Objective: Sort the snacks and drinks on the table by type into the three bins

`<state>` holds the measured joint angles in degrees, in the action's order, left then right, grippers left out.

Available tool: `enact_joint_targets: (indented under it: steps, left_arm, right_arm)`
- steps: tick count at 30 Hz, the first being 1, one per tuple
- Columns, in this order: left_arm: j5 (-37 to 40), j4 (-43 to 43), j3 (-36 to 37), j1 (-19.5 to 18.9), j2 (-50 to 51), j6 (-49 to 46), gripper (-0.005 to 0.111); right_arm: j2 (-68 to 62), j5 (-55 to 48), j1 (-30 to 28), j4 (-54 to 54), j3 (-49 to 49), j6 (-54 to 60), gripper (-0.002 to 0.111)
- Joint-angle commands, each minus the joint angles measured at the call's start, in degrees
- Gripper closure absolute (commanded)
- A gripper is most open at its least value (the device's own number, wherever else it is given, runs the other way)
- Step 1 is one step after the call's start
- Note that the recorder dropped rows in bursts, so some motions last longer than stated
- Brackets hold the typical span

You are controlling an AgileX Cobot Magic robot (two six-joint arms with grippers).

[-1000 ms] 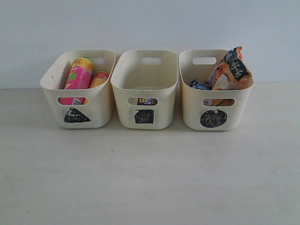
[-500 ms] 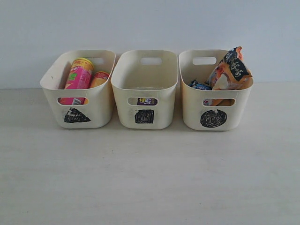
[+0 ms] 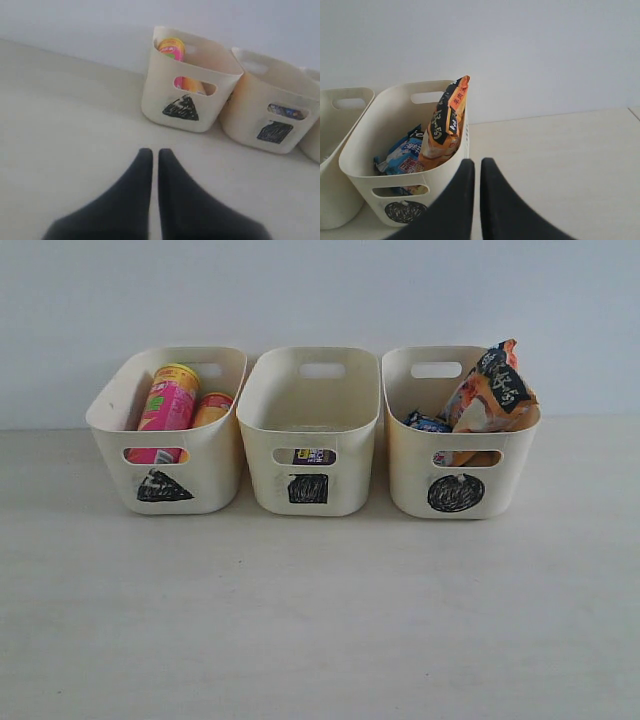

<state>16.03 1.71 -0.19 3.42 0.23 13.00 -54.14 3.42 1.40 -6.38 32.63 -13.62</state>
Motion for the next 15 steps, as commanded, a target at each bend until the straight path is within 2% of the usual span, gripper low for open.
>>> enact_joint_targets:
  steps: [1,6,15]
  left_arm:
    - [0.77,-0.27,0.19,-0.84,-0.23,-2.69,0.102]
    - [0.77,-0.27,0.19,-2.5,-0.23,-3.25,0.102]
    - [0.77,-0.27,0.19,-2.5,-0.23,-3.25,0.102]
  right_arm:
    - [0.31,0.23,-0.27,-0.14,-0.1,0.38,0.107]
    - [0.31,0.23,-0.27,-0.14,-0.1,0.38,0.107]
    - [0.31,0.23,-0.27,-0.14,-0.1,0.38,0.107]
